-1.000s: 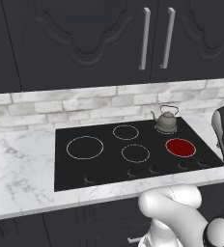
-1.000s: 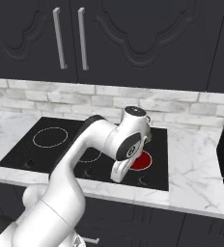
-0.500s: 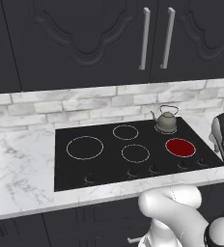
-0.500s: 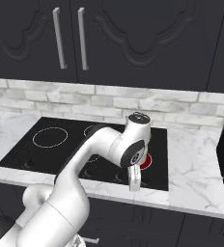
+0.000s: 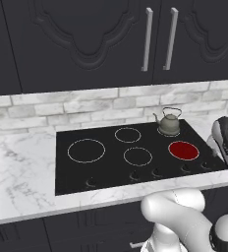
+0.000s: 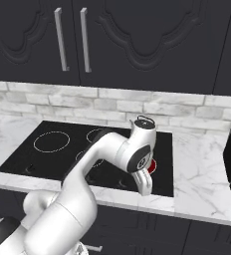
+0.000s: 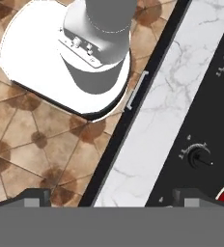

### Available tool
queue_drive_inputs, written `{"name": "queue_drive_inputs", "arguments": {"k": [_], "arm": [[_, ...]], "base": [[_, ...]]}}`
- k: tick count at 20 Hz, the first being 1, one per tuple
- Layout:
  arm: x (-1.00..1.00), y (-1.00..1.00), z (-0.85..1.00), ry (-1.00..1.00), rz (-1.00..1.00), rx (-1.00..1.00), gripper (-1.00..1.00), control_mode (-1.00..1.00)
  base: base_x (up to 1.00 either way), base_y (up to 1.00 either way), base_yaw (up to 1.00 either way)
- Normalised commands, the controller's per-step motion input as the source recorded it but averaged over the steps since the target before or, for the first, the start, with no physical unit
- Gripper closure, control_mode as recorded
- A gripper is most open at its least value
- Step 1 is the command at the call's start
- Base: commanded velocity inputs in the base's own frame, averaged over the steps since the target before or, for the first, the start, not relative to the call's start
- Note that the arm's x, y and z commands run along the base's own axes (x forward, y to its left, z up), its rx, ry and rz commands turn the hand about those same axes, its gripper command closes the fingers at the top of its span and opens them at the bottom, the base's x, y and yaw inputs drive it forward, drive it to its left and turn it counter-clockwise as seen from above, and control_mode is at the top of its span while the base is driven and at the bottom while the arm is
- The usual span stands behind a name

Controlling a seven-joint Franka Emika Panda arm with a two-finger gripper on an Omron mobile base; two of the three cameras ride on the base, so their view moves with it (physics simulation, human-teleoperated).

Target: Turn off the front right burner of the stove.

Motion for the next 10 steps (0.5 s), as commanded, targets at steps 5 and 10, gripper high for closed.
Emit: {"name": "queue_drive_inputs", "arguments": {"k": [5, 10], "arm": [[0.26, 0.00, -0.06, 0.02, 0.07, 0.00, -1.00, -1.00], [0.29, 0.00, -0.05, 0.04, 0.02, 0.00, -1.00, -1.00]], "base": [[0.00, 0.00, 0.00], [0.00, 0.00, 0.00]]}}
